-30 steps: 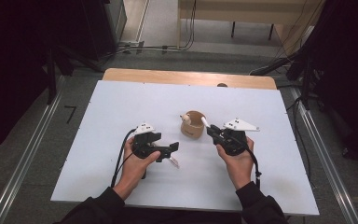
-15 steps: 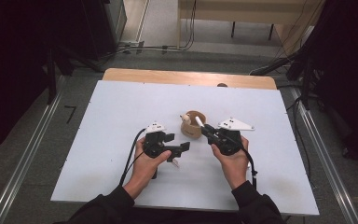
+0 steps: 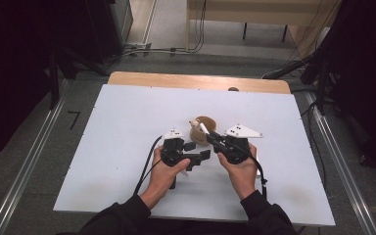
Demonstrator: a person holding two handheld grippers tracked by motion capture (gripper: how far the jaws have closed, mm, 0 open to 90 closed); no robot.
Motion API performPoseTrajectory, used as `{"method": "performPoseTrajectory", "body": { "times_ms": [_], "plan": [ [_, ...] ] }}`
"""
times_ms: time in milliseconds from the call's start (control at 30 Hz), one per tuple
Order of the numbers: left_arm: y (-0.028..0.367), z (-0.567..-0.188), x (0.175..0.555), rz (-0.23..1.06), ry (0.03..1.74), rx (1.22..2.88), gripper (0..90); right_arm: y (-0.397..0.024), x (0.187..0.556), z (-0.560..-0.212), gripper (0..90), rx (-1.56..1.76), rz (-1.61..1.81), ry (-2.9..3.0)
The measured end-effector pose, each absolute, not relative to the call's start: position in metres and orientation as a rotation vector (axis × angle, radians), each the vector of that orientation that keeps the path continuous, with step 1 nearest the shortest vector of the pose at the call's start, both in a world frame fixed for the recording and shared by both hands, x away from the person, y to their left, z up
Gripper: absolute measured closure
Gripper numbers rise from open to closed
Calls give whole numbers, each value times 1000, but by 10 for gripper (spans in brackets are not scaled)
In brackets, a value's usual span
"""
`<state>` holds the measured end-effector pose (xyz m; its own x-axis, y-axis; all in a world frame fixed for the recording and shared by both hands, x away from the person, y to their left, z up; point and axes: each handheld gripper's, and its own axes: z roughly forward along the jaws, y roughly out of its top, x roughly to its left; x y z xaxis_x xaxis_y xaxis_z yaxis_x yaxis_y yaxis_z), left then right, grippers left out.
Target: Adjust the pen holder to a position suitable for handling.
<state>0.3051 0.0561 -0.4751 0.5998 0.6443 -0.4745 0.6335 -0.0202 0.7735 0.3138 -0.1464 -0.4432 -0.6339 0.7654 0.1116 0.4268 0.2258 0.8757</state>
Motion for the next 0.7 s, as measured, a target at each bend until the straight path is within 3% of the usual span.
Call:
{"method": "performPoseTrajectory", "body": {
  "times_ms": [700],
  "plan": [
    [48, -478, 310, -114, 1028, 1612, 518, -141, 313, -445, 770, 1117, 1447, 2164]
  ]
}}
